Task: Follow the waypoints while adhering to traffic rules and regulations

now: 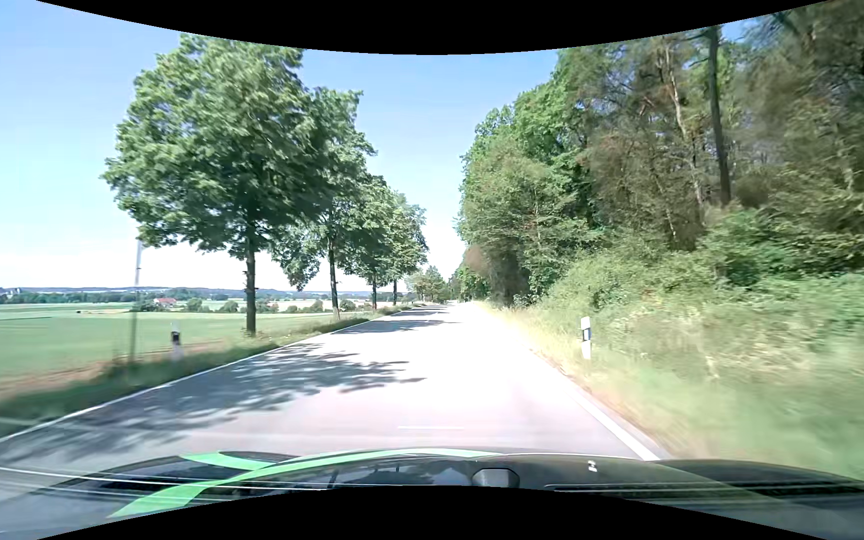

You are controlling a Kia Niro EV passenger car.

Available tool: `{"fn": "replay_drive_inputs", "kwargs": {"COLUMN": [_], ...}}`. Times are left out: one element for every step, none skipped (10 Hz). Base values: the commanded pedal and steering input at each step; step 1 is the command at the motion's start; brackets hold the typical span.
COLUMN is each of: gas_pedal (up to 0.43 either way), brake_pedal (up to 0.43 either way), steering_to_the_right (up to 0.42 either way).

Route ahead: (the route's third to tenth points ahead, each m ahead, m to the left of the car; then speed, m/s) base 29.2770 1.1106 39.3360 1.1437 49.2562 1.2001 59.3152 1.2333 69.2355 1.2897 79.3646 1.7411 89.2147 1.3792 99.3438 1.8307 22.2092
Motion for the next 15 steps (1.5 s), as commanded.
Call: {"fn": "replay_drive_inputs", "kwargs": {"gas_pedal": [0.209,0.189,0.177,0.169,0.169,0.169,0.169,0.169,0.169,0.169,0.169,0.177,0.177,0.177,0.177], "brake_pedal": [0.0,0.0,0.0,0.0,0.0,0.0,0.0,0.0,0.0,0.0,0.0,0.0,0.0,0.0,0.0], "steering_to_the_right": [0.0,-0.001,-0.001,-0.001,-0.002,-0.002,-0.002,-0.002,-0.001,-0.002,-0.002,-0.002,-0.001,-0.001,-0.002]}}
